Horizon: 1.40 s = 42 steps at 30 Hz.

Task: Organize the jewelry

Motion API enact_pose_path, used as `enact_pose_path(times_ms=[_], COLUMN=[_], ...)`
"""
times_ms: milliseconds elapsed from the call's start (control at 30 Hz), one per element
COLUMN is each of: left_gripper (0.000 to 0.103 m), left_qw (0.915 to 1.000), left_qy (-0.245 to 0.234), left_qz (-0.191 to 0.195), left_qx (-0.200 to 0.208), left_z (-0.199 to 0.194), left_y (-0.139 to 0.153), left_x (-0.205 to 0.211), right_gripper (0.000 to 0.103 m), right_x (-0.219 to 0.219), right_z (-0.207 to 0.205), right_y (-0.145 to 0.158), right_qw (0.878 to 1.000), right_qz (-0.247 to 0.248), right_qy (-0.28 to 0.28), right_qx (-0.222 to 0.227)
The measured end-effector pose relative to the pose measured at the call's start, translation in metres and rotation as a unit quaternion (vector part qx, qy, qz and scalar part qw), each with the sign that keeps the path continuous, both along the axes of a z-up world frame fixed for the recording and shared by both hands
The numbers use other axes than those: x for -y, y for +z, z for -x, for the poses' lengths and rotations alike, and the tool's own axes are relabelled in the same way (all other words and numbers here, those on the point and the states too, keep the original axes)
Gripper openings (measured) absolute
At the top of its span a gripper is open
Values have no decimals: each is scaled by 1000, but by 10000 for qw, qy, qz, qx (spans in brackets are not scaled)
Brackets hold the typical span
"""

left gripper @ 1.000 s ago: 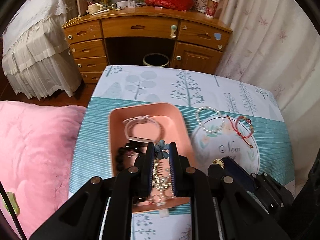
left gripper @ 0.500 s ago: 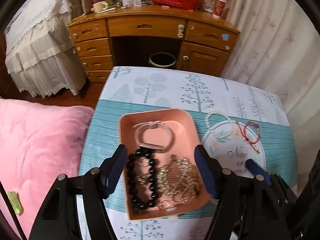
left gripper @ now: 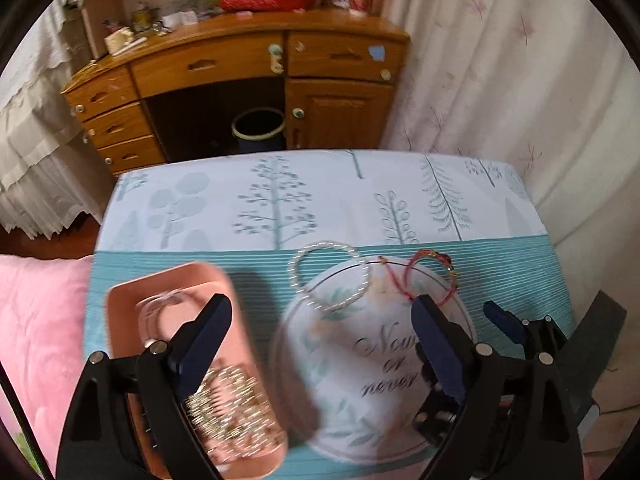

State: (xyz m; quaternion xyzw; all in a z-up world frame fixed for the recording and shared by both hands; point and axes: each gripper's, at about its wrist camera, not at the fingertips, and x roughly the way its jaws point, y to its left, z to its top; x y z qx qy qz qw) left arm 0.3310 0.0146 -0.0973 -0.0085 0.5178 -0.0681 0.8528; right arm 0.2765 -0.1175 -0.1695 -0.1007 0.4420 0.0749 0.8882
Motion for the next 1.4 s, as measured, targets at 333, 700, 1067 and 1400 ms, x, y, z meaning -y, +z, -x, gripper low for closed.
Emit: enact_pose_path(times_ms=[333, 700, 1067, 1400], left_gripper=[90, 61, 19, 5], left_qw=[9962, 9891, 9903, 9917], left_qy=[345, 616, 594, 365], left_qz=[-661, -1137, -669, -436], left_qx=[-442, -708, -1065, -1149], left_z=[-56, -75, -79, -76], left_y=[-42, -67, -83, -84], left_x=[28, 13, 1, -5], right_gripper=[77, 77, 62, 61], right_x=[10, 10, 8, 10], right_z=[-24, -44, -57, -45], right_y=[-14, -18, -17, -9], right_qw=[9993, 9991, 9990, 9971], right_qz=[-183, -415, -450, -706], right_qy=[327, 87, -19, -40], right_qx=[78, -46, 36, 266])
